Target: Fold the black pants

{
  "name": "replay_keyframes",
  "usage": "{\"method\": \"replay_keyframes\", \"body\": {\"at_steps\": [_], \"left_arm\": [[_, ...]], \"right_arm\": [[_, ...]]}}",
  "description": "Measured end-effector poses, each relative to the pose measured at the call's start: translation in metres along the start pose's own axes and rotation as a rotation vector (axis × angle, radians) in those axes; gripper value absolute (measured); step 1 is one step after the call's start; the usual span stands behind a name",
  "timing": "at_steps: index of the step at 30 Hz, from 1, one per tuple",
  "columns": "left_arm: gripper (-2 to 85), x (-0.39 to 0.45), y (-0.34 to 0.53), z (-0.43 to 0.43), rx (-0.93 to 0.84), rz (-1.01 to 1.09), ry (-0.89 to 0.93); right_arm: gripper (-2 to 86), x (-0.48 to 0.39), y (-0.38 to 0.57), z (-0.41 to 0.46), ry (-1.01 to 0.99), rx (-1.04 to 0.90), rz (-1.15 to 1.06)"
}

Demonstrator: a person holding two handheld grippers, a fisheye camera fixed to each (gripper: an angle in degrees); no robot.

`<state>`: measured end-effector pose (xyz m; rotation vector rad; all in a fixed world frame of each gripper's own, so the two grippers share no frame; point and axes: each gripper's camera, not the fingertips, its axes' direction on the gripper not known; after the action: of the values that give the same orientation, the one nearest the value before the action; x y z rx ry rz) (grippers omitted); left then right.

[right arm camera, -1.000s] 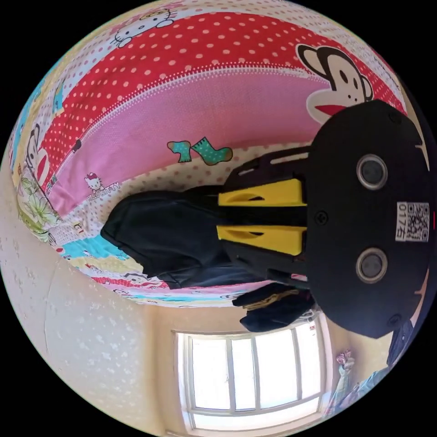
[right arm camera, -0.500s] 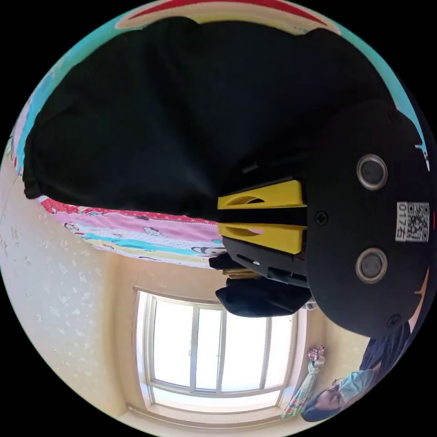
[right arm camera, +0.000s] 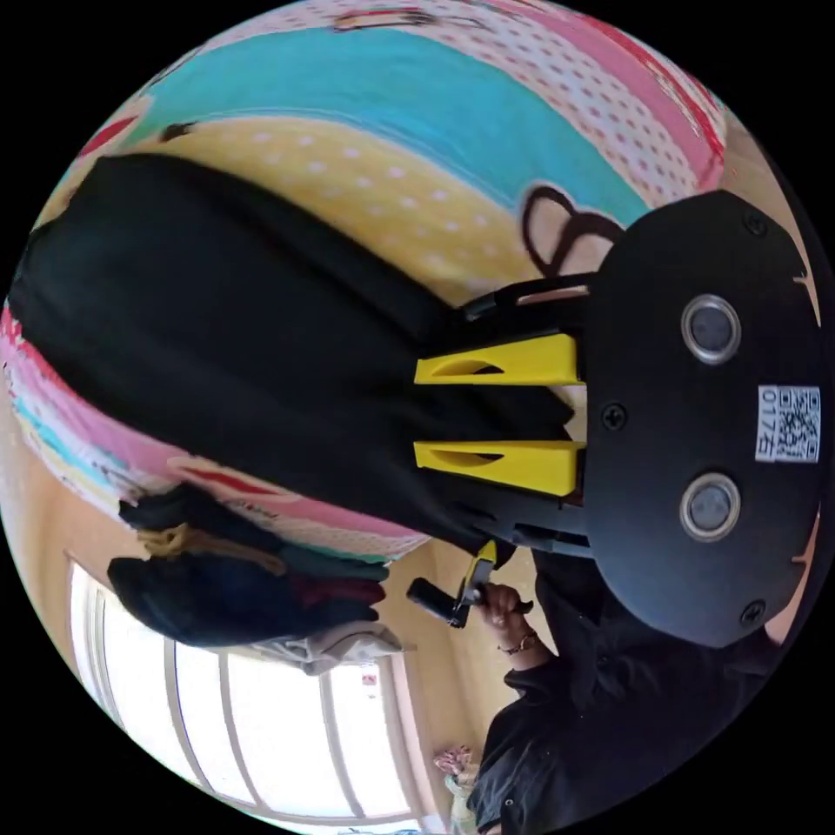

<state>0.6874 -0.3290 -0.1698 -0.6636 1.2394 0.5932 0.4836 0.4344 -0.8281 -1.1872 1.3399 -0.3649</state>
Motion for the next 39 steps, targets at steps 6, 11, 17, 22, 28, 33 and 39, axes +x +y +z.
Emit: {"method": "replay_keyframes", "body": {"at_steps": [6, 11, 17, 22, 28, 33, 39], "left_arm": [[3.0, 0.014, -0.007, -0.001, -0.058, 0.005, -0.063], [3.3, 0.021, -0.007, 0.004, -0.094, 0.021, -0.103], [3.5, 0.023, 0.002, 0.006, -0.081, 0.019, -0.122], [3.1, 0.021, 0.009, 0.018, -0.115, 0.031, -0.15], [2.2, 0.008, 0.03, 0.039, -0.208, 0.135, -0.16], [5.7, -0.032, 0.034, 0.089, -0.328, 0.037, -0.374], [9.1, 0.015, 0.034, 0.076, -0.174, 0.296, -0.57]], "right_arm": [[8.7, 0.009, 0.071, 0.041, -0.228, 0.186, 0.203], [9.7, -0.001, 0.071, 0.04, -0.214, 0.223, 0.205], [9.4, 0.005, 0.1, 0.026, -0.108, 0.296, 0.241], [4.0, 0.009, 0.087, 0.042, -0.376, 0.272, 0.221], [2.3, 0.034, 0.154, 0.01, -0.496, 0.383, 0.341], [2.8, 0.049, 0.164, 0.006, -0.406, 0.313, 0.379], [6.4, 0.041, 0.142, -0.057, -0.332, 0.368, 0.235]]}}
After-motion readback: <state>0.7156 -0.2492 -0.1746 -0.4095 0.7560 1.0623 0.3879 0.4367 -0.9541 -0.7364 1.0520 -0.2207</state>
